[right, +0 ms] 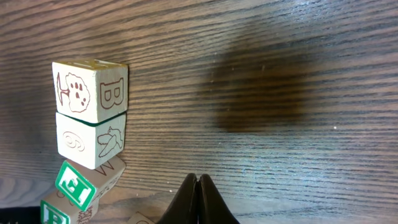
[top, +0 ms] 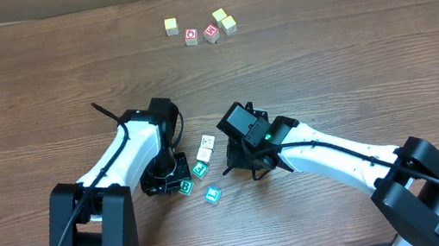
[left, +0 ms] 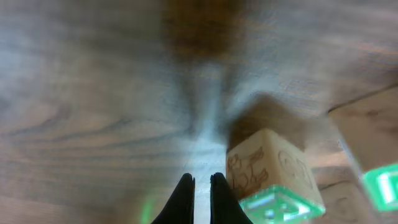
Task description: Flip 5 blocks
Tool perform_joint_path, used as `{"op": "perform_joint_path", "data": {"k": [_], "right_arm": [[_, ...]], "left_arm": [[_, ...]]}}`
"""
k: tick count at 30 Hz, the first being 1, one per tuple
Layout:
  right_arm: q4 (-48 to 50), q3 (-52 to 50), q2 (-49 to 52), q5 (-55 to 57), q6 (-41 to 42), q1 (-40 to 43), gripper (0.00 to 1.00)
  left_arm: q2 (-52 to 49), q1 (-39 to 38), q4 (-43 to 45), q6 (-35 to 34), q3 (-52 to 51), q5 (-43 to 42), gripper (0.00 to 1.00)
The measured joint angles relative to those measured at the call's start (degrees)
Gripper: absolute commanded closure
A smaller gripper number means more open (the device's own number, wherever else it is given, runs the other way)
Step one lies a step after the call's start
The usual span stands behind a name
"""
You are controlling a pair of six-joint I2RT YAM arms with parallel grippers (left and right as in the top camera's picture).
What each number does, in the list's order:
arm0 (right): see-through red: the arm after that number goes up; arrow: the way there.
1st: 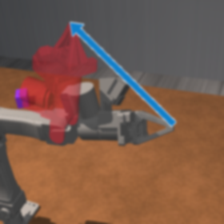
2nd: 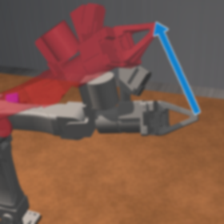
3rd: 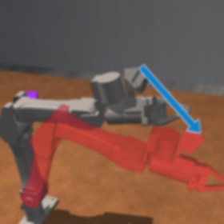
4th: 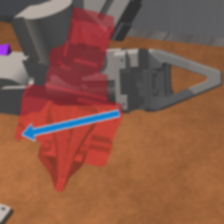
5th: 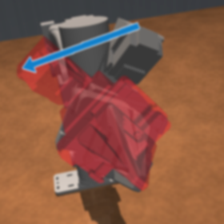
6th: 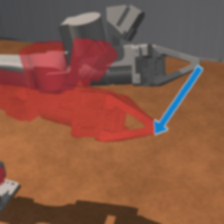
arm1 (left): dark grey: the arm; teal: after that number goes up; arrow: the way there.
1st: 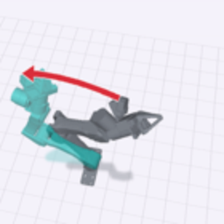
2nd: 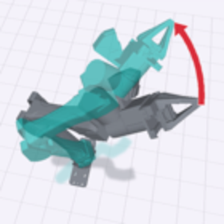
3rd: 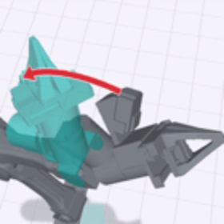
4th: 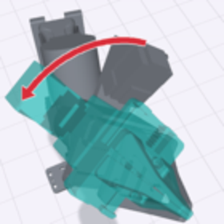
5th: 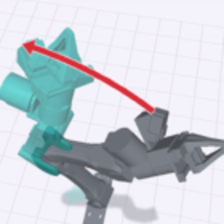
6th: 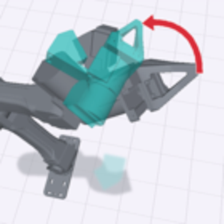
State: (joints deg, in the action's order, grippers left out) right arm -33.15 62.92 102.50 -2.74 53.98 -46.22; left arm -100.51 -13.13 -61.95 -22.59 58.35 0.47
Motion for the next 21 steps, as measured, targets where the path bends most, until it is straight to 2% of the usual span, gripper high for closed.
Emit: {"op": "perform_joint_path", "data": {"k": [21], "right_arm": [[-0.3,0.0,0.0,0.0,0.0,0.0,0.96]], "left_arm": [[0.0,0.0,8.0,-1.0,-1.1,-6.5,0.96]]}}
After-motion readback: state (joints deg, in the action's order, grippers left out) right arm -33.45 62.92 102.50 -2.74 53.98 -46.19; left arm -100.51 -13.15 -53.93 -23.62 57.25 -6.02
